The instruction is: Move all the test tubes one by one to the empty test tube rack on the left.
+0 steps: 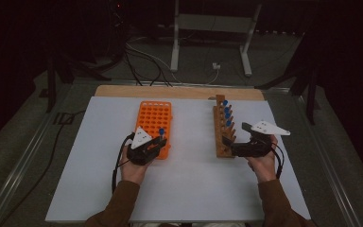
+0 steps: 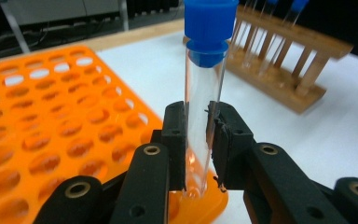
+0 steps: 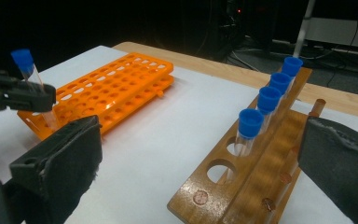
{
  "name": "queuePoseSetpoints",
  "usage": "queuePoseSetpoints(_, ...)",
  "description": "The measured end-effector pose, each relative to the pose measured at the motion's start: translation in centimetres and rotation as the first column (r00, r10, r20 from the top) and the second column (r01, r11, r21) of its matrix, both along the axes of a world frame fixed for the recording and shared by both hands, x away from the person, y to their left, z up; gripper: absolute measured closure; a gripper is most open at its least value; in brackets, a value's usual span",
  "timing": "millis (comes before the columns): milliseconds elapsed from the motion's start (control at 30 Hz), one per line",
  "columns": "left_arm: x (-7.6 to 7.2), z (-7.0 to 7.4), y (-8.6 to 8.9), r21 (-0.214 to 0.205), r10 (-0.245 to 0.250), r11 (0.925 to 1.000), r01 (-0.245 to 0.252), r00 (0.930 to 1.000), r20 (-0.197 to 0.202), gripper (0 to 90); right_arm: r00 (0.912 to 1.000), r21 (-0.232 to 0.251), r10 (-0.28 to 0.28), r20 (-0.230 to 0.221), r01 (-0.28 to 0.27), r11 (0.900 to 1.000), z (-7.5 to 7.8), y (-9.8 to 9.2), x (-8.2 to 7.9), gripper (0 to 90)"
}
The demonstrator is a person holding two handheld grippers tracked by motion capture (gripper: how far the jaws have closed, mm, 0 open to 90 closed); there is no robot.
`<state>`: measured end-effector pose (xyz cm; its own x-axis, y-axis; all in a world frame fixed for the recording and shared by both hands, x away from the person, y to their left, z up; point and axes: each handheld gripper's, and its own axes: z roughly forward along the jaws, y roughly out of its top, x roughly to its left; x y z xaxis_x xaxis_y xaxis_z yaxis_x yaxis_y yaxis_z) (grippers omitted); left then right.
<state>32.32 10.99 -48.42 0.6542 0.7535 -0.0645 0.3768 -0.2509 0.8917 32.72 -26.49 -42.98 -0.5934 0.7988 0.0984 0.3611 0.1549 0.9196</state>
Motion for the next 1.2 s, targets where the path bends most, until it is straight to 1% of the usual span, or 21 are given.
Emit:
queuePoseSetpoints(100,-0.1,-0.3,-0.1,0.020,0.010,0.9998,-0.010,0.9998,-0.017,77.2,1.0000,0.003,-0.001,0.004,0.001,1.0000,-0.1,-0.2,-0.2,0.0)
queuePoseSetpoints(200,-0.1,-0.5,-0.4,0.053,0.009,0.9986,-0.007,0.9997,-0.024,77.2,1.0000,0.006,0.001,0.001,-0.001,1.0000,-0.2,-0.2,-0.2,0.0)
queuePoseSetpoints(300,-0.2,-0.7,-0.9,0.095,0.004,0.9955,-0.003,0.9998,-0.017,77.2,1.0000,0.004,0.003,-0.002,-0.003,1.0000,-0.3,-0.1,-0.2,0.0)
queuePoseSetpoints(367,-0.2,-0.8,-1.1,0.113,0.002,0.9936,0.000,0.9999,-0.013,77.2,1.0000,0.006,0.005,-0.005,-0.005,1.0000,-0.4,0.0,-0.1,0.0)
queuePoseSetpoints(500,-0.3,-1.0,-1.5,0.150,0.006,0.9887,-0.003,0.9997,-0.022,77.3,0.9999,-0.002,0.014,-0.009,-0.014,0.9999,-0.6,0.2,-0.1,0.0)
queuePoseSetpoints(533,-0.4,-1.1,-1.5,0.151,0.007,0.9886,-0.004,0.9998,-0.019,77.3,0.9999,-0.003,0.014,-0.009,-0.014,0.9999,-0.6,0.3,-0.1,0.0)
queuePoseSetpoints(633,-0.3,-1.1,-1.4,0.145,0.007,0.9895,-0.003,0.9997,-0.025,77.2,0.9998,-0.003,0.017,-0.011,-0.017,0.9998,-0.7,0.4,-0.1,0.0)
queuePoseSetpoints(700,-0.3,-1.1,-1.3,0.123,-0.002,0.9924,0.005,0.9996,-0.028,74.7,0.9998,-0.004,0.018,-0.011,-0.018,0.9998,-0.7,0.4,-0.1,0.0)
queuePoseSetpoints(733,-0.4,-1.0,-1.3,0.107,-0.002,0.9942,0.005,0.9997,-0.023,67.3,0.9998,-0.003,0.018,-0.011,-0.018,0.9998,-0.7,0.4,-0.1,0.0)
queuePoseSetpoints(767,-0.4,-0.8,-1.2,0.092,-0.002,0.9957,0.003,0.9999,-0.014,67.3,0.9998,-0.002,0.018,-0.011,-0.018,0.9998,-0.7,0.4,-0.1,0.0)
queuePoseSetpoints(833,-0.6,-0.4,-1.1,0.057,0.002,0.9984,-0.003,1.0000,0.006,63.9,0.9998,-0.001,0.017,-0.009,-0.017,0.9999,-0.7,0.4,-0.1,0.0)
queuePoseSetpoints(900,-0.7,0.0,-0.9,0.039,0.009,0.9992,-0.010,0.9998,0.019,62.8,0.9998,-0.001,0.017,-0.009,-0.017,0.9999,-0.7,0.3,-0.1,0.0)
queuePoseSetpoints(933,-0.7,0.1,-0.8,0.033,0.013,0.9994,-0.014,0.9997,0.022,63.7,0.9998,-0.001,0.017,-0.010,-0.017,0.9998,-0.7,0.4,-0.1,0.0)
queuePoseSetpoints(967,-0.7,0.1,-0.7,0.030,0.016,0.9994,-0.017,0.9997,0.020,66.7,0.9998,-0.002,0.017,-0.011,-0.017,0.9999,-0.7,0.4,-0.1,0.0)
queuePoseSetpoints(1000,-0.6,0.1,-0.6,0.034,0.017,0.9993,-0.017,0.9998,0.010,74.1,0.9998,-0.006,0.018,-0.012,-0.018,0.9998,-0.8,0.5,-0.1,0.0)
queuePoseSetpoints(1033,-0.5,0.0,-0.6,0.043,0.019,0.9989,-0.019,0.9998,-0.004,74.1,0.9998,-0.006,0.018,-0.012,-0.018,0.9998,-0.8,0.5,-0.1,0.0)
queuePoseSetpoints(1067,-0.5,-0.1,-0.5,0.051,0.020,0.9985,-0.020,0.9997,-0.010,76.4,0.9998,-0.008,0.018,-0.012,-0.018,0.9998,-0.8,0.5,0.0,0.0)
queuePoseSetpoints(1133,-0.3,-0.3,-0.6,0.061,0.022,0.9979,-0.021,0.9996,-0.019,77.3,0.9998,-0.016,0.015,-0.011,-0.016,0.9997,-0.8,0.6,0.0,0.0)
queuePoseSetpoints(1200,-0.3,-0.5,-0.6,0.062,0.020,0.9979,-0.018,0.9995,-0.023,77.6,0.9998,-0.015,0.014,-0.013,-0.015,0.9998,-0.9,0.7,0.1,0.0)
